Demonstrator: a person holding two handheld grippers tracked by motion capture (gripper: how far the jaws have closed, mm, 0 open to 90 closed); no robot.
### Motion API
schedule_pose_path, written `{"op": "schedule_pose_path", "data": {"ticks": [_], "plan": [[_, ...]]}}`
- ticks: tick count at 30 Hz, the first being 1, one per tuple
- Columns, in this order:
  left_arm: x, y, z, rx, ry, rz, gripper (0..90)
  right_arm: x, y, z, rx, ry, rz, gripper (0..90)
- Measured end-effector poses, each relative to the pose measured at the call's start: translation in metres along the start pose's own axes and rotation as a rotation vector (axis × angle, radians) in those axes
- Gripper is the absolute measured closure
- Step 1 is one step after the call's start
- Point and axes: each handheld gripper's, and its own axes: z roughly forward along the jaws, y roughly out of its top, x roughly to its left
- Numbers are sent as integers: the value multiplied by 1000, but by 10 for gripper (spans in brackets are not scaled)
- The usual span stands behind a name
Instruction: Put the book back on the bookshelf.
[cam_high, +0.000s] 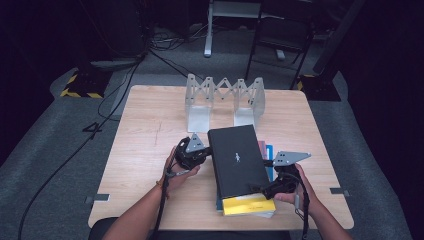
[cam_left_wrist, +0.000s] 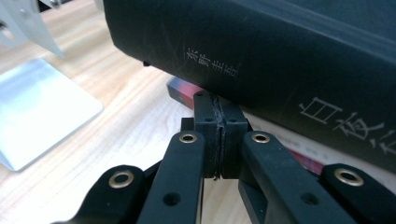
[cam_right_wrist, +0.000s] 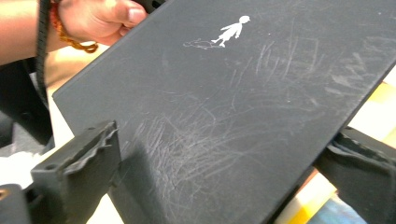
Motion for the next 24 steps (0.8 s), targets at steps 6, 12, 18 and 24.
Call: {"op": "schedule_pose_path", "data": {"ticks": [6, 12, 18, 24], "plan": [[5, 15, -3, -8, 24, -1, 884, -2, 2, -4, -20, -51, -15, 91], [2, 58, -21, -147, -73, 17, 864, -15, 6, -7, -97, -33, 71, 151], [21, 43, -16, -73, 8, -27, 735, -21, 4, -1, -44, -41, 93, 184], [33, 12, 3, 64, 74, -41, 643, -18, 6, -3, -60, -52, 53, 195]]}}
